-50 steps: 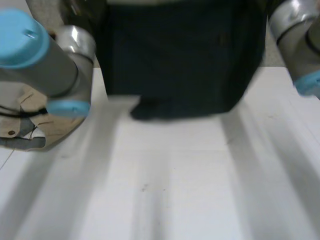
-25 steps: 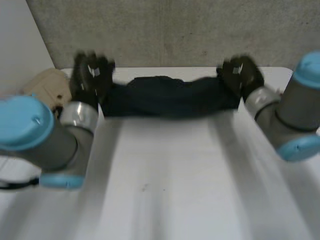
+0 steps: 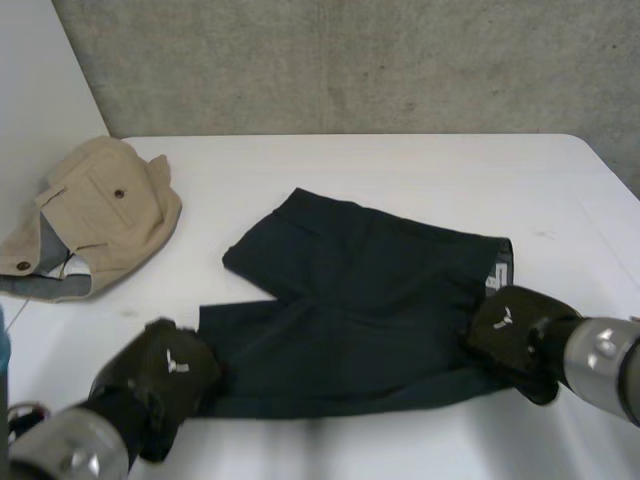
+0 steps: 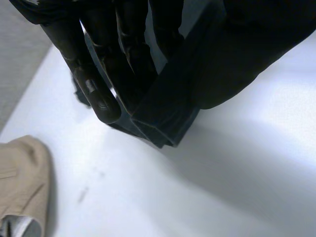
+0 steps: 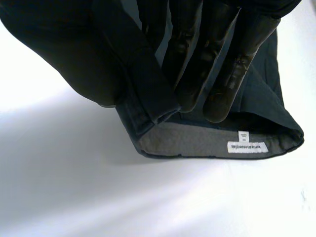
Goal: Fold the laundry.
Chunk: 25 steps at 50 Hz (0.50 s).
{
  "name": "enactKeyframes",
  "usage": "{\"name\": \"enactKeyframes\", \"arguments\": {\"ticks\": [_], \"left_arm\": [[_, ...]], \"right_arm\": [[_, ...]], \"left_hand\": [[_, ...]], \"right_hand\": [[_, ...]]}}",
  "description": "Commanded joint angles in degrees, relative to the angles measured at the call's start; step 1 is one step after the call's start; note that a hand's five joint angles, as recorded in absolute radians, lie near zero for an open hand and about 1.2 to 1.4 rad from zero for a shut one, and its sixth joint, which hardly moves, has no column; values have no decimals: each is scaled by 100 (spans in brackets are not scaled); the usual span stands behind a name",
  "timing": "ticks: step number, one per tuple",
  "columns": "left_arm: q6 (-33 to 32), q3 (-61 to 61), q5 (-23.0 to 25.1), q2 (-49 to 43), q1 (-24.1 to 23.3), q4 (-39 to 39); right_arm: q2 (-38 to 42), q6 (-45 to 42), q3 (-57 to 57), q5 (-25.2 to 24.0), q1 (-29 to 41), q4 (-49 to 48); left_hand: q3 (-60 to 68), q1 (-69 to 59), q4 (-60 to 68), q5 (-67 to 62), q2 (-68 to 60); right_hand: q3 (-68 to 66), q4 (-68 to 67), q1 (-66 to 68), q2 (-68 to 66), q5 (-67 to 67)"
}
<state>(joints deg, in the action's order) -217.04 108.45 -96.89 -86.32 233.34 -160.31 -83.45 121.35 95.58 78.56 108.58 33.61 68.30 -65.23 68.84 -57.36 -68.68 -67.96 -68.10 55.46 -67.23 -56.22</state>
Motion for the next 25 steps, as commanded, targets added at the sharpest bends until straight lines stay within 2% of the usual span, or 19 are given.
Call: {"name": "enactKeyframes", "arguments": {"ticks": [1, 7, 13, 17, 19, 25], "left_arm": [[-93, -113, -5, -182, -597, -218], [-128, -684, -32, -1201, -570, -1238], [-172, -1807, -41, -2579, -123, -2809], [-295, -2766, -49, -3434, -25, -3620], [-435, -3109, -32, -3768, -17, -3901], [-1130, -4217, 12, -4867, 133, -4965]], "right_arm": [[-382, -393, 452, -25, -381, 111], [162, -270, 418, -157, -487, -327], [452, 740, 163, -175, -566, -1769], [918, 1127, -47, -131, -593, -2542], [1094, 1224, -170, -61, -566, -2832], [1832, 1286, -803, 668, -505, -3774]], "left_hand": [[1170, -1477, 1116, -1264, -1132], [1170, -1477, 1116, -1264, -1132], [1170, -1477, 1116, -1264, -1132], [1170, -1477, 1116, -1264, -1132], [1170, -1477, 1116, -1264, -1132], [1170, -1477, 1116, -1264, -1132]], "right_hand": [[-1204, -1190, 2454, -1277, -1378], [-1204, -1190, 2454, -1277, -1378], [-1204, -1190, 2454, -1277, -1378], [-1204, -1190, 2454, -1277, -1378], [-1204, -1190, 2454, -1277, -1378], [-1204, -1190, 2454, -1277, -1378]]}}
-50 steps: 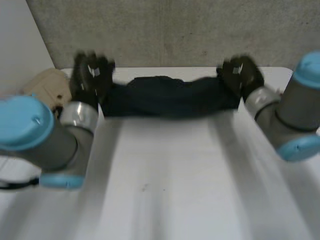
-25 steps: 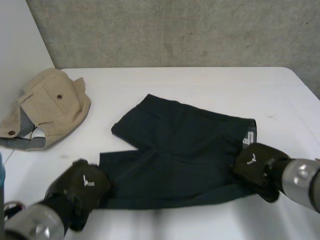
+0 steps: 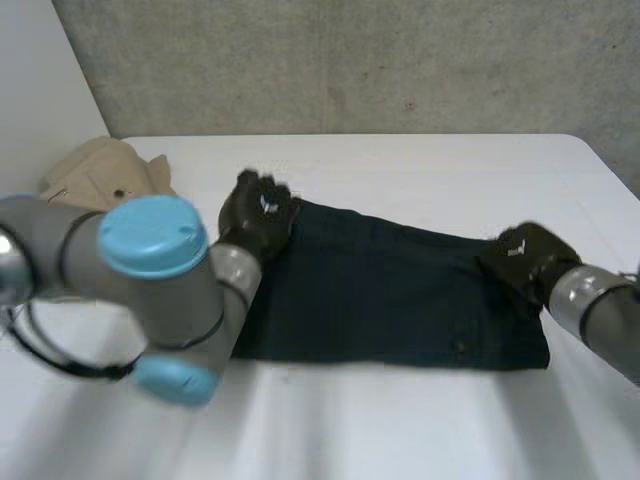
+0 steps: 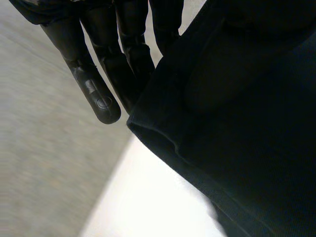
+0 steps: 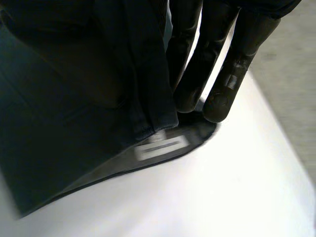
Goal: Fold the laundry.
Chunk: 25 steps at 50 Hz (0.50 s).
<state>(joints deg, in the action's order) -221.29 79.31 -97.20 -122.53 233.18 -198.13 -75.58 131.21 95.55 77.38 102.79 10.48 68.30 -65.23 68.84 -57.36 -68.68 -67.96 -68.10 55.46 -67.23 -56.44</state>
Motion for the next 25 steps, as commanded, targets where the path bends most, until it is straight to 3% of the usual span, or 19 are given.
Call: {"name": "enactKeyframes", "arguments": {"ticks": [1, 5, 9, 17, 18, 19, 20, 21, 22, 23, 25], "left_arm": [[-748, -1409, 44, -1369, 175, -1297], [-837, -1945, 175, -1967, 245, -1729], [-828, -2560, 474, -2494, 263, -1791], [-793, -3457, 624, -3312, 280, -1887], [-793, -3510, 632, -3382, 280, -1913], [-793, -3563, 685, -3461, 280, -1992], [-793, -3563, 703, -3479, 280, -2054], [-793, -3563, 712, -3479, 280, -2115], [-793, -3546, 703, -3479, 280, -2177], [-801, -3441, 685, -3471, 280, -2299], [-793, -3222, 685, -3366, 272, -2414]], "right_arm": [[1158, 291, -905, 883, 75, -1539], [1720, 264, -1450, 1217, 75, -1812], [2266, 291, -2048, 1306, 83, -1971], [3136, 317, -2805, 1472, 224, -2164], [3163, 317, -2831, 1516, 250, -2190], [3180, 335, -2840, 1638, 268, -2278], [3163, 352, -2840, 1692, 268, -2322], [3137, 370, -2823, 1771, 277, -2383], [3050, 431, -2805, 1867, 277, -2445], [2988, 492, -2779, 1894, 268, -2454], [2795, 633, -2691, 1903, 259, -2472]], "left_hand": [[1170, -1477, 1116, -1264, -1132], [1170, -1477, 1116, -1264, -1132], [1170, -1477, 1116, -1264, -1132], [1170, -1477, 1116, -1264, -1132], [1170, -1477, 1116, -1264, -1132], [1170, -1477, 1116, -1264, -1132], [573, -880, 519, -667, -534], [-832, 525, -886, 738, 871], [-2695, 2388, -2749, 2601, 2733], [-5830, 5523, -5884, 5736, 5868], [-5574, 5267, -5628, 5480, 5613]], "right_hand": [[-1204, -1190, 2454, -1277, -1356], [-1204, -1190, 2454, -1277, -1356], [-1204, -1190, 2454, -1277, -1356], [-1204, -1190, 2454, -1277, -1356], [-927, -913, 2177, -1000, -1078], [1374, 1388, -124, 1301, 1222], [2946, 2960, -1695, 2873, 2794], [5143, 5157, -3893, 5070, 4991], [5796, 5810, -4546, 5723, 5644], [5796, 5810, -4546, 5723, 5644], [5796, 5810, -4546, 5723, 5644]]}}
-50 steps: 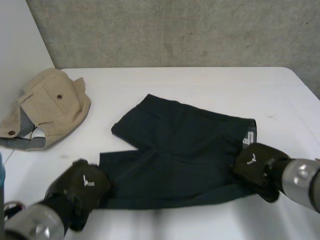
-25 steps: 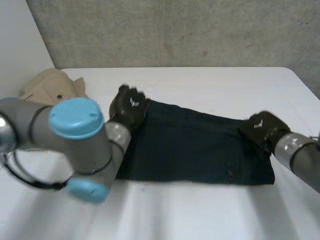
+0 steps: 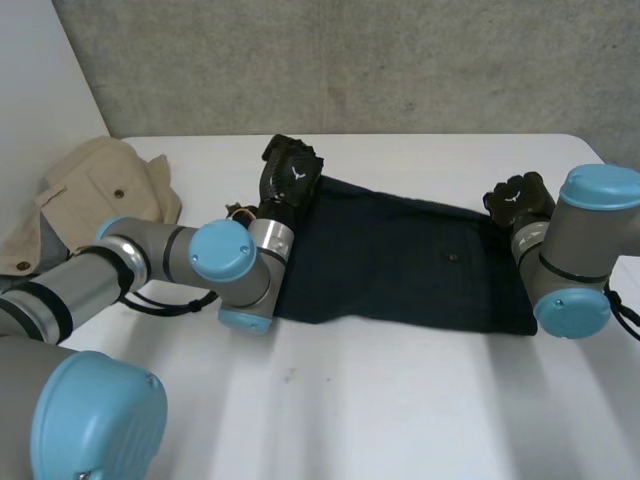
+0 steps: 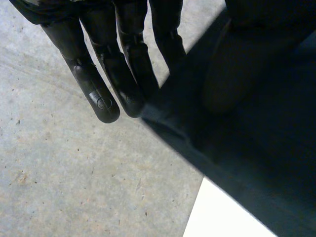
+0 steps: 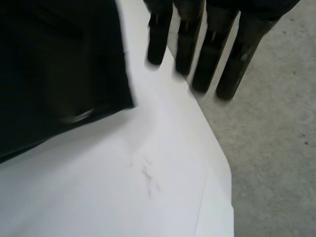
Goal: Fold the laundry.
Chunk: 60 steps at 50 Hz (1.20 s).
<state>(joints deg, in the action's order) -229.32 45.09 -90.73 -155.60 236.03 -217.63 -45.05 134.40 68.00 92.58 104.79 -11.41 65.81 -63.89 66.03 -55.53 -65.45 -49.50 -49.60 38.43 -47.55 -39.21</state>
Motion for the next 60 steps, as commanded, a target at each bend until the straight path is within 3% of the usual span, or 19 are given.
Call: {"name": "enactKeyframes", "arguments": {"ticks": [1, 6, 12, 16, 21, 25, 29, 43, 46, 50, 60], "left_arm": [[19, 341, 38, 29, -13, -517], [309, 1606, 47, 1065, -13, -1071], [608, 2784, -24, 2120, -48, -1107], [1073, 3558, -77, 2972, -31, -651], [2371, 4173, -59, 3833, -30, 577], [3215, 4384, -41, 4168, 31, 1404], [3604, 4639, -32, 4388, 127, 1845], [3667, 4842, -50, 4354, 189, 1838], [3667, 4851, -59, 4336, 189, 1838], [3667, 4851, -68, 4336, 180, 1838], [3667, 4956, -85, 4415, 172, 1847]], "right_arm": [[-537, 480, 230, 340, 41, -292], [-1627, 877, 775, 103, 32, -274], [-2569, 1290, 1478, -450, -29, -20], [-2982, 1527, 1927, -995, -362, 682], [-3045, 1931, 2383, -1610, -688, 1658], [-3036, 2072, 2822, -1830, -784, 1511], [-2983, 2117, 3219, -1927, -969, 949], [-1929, 2037, 3316, -1866, -1005, -54], [-1875, 2020, 3316, -1849, -996, -247], [-1867, 1976, 3290, -1840, -1022, -318], [-2420, 1599, 3290, -1787, -1786, -152]], "left_hand": [[-5581, 5389, -5603, 5553, 5545], [-5581, 5389, -5603, 5553, 5545], [-5581, 5389, -5603, 5553, 5545], [-5560, 5368, -5582, 5532, 5524], [-5560, 5367, -5582, 5531, 5523], [-5543, 5350, -5565, 5515, 5507], [-5543, 5350, -5565, 5515, 5507], [-5543, 5350, -5565, 5515, 5507], [-5543, 5350, -5565, 5515, 5507], [-5543, 5350, -5565, 5515, 5507], [-5560, 5367, -5582, 5531, 5523]], "right_hand": [[3950, 3960, -2843, 3755, 3921], [3950, 3960, -2843, 3755, 3921], [3950, 3960, -2843, 3755, 3921], [3950, 3960, -2843, 3755, 3921], [3577, 3586, -2469, 3382, 3547], [3052, 3061, -1944, 2857, 3022], [2395, 2404, -1287, 2199, 2365], [1690, 1699, -582, 1495, 1660], [817, 826, 290, 622, 788], [-3043, -3034, 4150, -3238, -3073], [-3050, -3040, 4157, -3245, -3079]]}}
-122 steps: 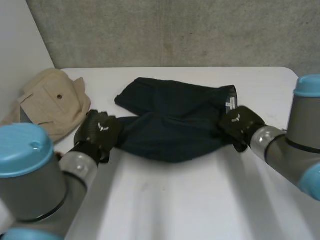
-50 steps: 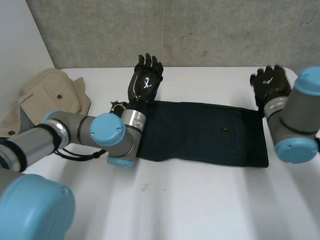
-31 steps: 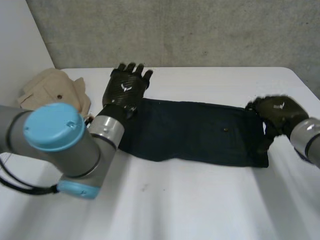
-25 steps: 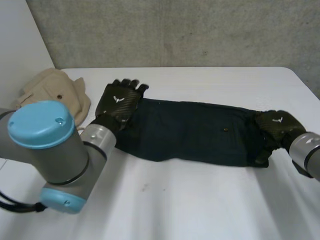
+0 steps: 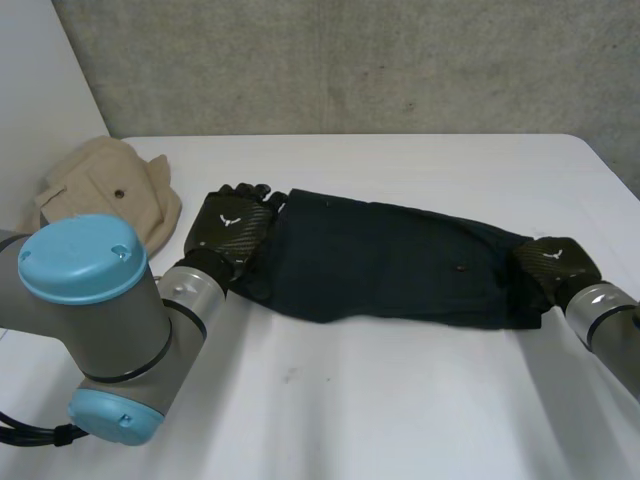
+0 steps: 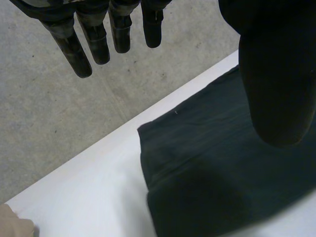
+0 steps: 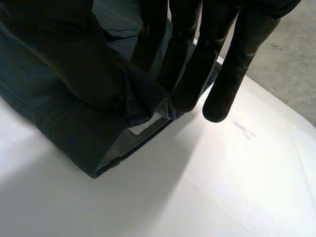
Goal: Fold the laundry.
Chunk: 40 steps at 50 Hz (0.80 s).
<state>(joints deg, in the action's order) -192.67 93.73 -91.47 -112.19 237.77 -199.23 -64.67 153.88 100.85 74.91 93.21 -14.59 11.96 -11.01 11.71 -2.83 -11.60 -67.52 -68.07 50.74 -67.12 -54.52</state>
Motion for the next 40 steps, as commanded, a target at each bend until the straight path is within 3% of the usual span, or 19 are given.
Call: {"name": "enactKeyframes", "arguments": {"ticks": [1, 7, 11, 20, 25, 29, 34, 35, 36, 37, 39, 40], "left_arm": [[1, 111, -20, 92, -2, 7], [-8, 225, -20, 232, 6, 16], [-16, 269, -29, 285, 6, 16], [-16, 252, -29, 329, 33, -1], [-8, 173, -12, 329, 77, -19], [10, 24, -29, 321, 86, -106], [19, -302, -47, 294, 68, -133], [19, -363, -47, 286, 59, -133], [19, -433, -47, 277, 42, -133], [19, -582, -47, 259, 16, -133], [10, -741, -47, 233, -20, -133], [19, -820, -47, 198, -46, -133]], "right_arm": [[-503, -489, -4, -29, -751, 210], [-591, -2016, -363, 41, -1471, 850], [-591, -2468, -697, 59, -1228, 1028], [-688, -2143, -1550, -81, 617, 984], [-391, -2265, -1735, -607, 2215, 782], [268, -2397, -1762, -1056, 2868, 904], [640, -2398, -1893, -1110, 3028, 1256], [614, -2345, -1928, -1110, 3028, 1317], [570, -2310, -1946, -1101, 3028, 1379], [456, -2179, -1946, -1066, 3036, 1423], [324, -1968, -1955, -987, 3019, 1432], [245, -1845, -1964, -935, 2984, 1432]], "left_hand": [[-174, 79, -149, 261, 139], [-196, 101, -171, 283, 160], [-196, 101, -171, 283, 160], [-196, 101, -171, 283, 160], [-191, 96, -166, 278, 156], [-174, 80, -149, 261, 139], [-157, 63, -132, 245, 122], [-157, 63, -132, 245, 122], [-157, 63, -132, 245, 122], [-157, 63, -132, 245, 122], [-157, 63, -132, 245, 122], [-157, 63, -132, 245, 122]], "right_hand": [[-1248, -1193, 2926, -1288, -1548], [-1248, -1193, 2926, -1288, -1548], [-1248, -1193, 2926, -1288, -1548], [-1248, -1193, 2926, -1288, -1548], [-1248, -1193, 2926, -1288, -1548], [-1248, -1193, 2926, -1288, -1548], [-1248, -1193, 2926, -1288, -1548], [-788, -733, 2466, -827, -1088], [649, 704, 1029, 610, 349], [3544, 3599, -1866, 3505, 3244], [5466, 5521, -3788, 5426, 5166], [5752, 5807, -4074, 5712, 5452]]}}
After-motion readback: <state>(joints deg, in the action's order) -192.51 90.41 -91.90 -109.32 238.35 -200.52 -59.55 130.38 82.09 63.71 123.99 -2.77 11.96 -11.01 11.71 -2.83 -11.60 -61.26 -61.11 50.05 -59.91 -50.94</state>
